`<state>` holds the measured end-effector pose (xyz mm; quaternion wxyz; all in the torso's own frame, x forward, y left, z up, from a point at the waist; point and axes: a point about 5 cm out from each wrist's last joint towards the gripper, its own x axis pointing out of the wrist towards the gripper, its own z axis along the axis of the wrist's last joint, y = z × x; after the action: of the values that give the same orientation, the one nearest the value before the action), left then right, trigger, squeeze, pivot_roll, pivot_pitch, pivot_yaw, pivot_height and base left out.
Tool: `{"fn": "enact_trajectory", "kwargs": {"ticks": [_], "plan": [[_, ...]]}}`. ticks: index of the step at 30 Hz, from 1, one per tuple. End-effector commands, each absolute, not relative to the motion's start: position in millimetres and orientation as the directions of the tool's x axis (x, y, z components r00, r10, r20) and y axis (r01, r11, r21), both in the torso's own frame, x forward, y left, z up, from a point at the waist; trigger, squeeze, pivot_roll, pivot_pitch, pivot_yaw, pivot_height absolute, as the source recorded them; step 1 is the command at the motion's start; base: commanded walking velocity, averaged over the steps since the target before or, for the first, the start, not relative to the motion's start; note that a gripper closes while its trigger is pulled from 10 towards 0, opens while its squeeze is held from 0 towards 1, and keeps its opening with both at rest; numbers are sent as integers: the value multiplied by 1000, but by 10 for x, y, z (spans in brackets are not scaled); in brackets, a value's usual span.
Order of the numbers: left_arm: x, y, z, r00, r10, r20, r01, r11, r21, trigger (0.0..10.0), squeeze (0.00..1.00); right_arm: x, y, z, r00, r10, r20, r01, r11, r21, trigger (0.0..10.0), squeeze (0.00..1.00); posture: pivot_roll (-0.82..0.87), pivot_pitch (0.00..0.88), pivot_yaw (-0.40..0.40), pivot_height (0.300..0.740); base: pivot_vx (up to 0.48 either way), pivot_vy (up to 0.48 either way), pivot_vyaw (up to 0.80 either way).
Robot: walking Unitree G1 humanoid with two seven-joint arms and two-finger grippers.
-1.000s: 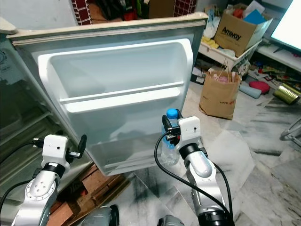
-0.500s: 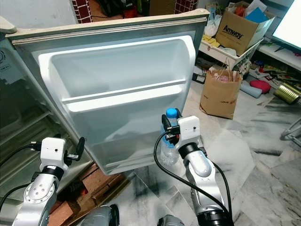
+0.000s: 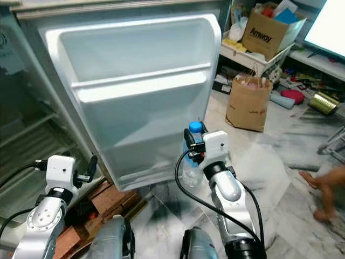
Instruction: Restocking fridge
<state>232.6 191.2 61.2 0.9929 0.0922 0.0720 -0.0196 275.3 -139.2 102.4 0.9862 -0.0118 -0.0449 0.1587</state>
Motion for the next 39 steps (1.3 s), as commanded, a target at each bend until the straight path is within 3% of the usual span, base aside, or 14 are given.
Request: {"fn": "enact_trajectory", "kwargs": {"ticks": [1,27,39], "plan": [[2343,1935,652,990,-10,-137,35,983,181,10000,0,2758,-1399,1045,944,314,101,-312,949,-35,10000,0,73,98,-5,611,0,0,0],[2503,1933,743,995,-2,-101,18,989,149,10000,0,2782,-1316,1101,924,360,128,-351,932,-90,10000,0,67,94,2,611,0,0,0],[2509,1897,736,995,-16,-101,30,989,142,10000,0,2808,-1338,1142,927,346,148,-334,937,-100,10000,0,67,94,3,611,274,0,379]]}}
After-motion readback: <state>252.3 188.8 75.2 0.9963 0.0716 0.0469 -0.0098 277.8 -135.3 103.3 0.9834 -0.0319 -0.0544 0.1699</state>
